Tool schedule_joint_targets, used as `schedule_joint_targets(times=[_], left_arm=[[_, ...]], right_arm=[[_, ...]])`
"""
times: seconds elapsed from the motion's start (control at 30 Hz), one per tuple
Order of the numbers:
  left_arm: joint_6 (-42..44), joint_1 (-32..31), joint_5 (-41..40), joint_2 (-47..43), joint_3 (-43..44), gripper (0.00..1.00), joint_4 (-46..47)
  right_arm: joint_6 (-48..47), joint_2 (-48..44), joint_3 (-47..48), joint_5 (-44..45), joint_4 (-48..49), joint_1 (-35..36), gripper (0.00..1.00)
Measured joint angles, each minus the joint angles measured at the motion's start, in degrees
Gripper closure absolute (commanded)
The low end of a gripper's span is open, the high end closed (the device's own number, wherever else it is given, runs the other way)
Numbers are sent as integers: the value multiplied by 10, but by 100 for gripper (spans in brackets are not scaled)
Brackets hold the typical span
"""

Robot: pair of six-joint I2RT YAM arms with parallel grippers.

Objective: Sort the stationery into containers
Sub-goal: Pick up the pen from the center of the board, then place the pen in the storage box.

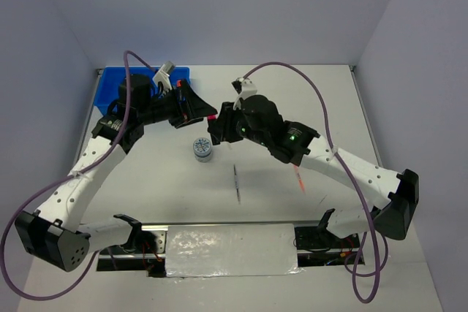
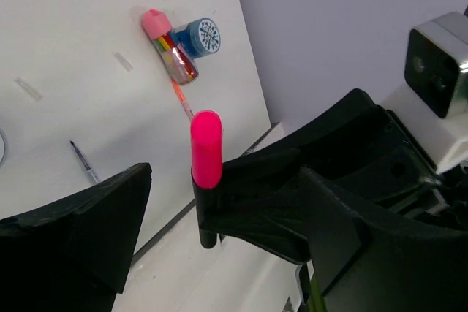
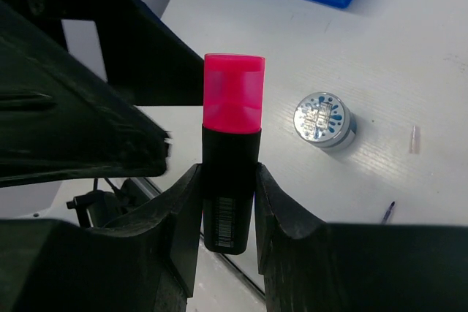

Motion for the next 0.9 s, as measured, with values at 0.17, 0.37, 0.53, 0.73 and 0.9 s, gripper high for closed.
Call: schedule_joint_targets(times=[0.17, 0.37, 0.53, 0.73, 0.9], left_arm=[[-2, -2, 16, 23, -17, 27, 20], [2, -3, 40, 53, -14, 100, 39], [96, 10, -19, 140, 99, 100, -44], [268, 70, -248, 283, 244, 100, -107], [348, 95, -348, 447, 381, 100, -123]], right_arm=[[0, 1, 7, -9, 1, 0, 100], [-9, 19, 19, -10, -3, 0, 42], [-12, 25, 19, -23, 16, -9, 0], [-8, -22, -27, 19, -31, -71, 0], [-14, -107, -82, 22, -89, -79, 0]])
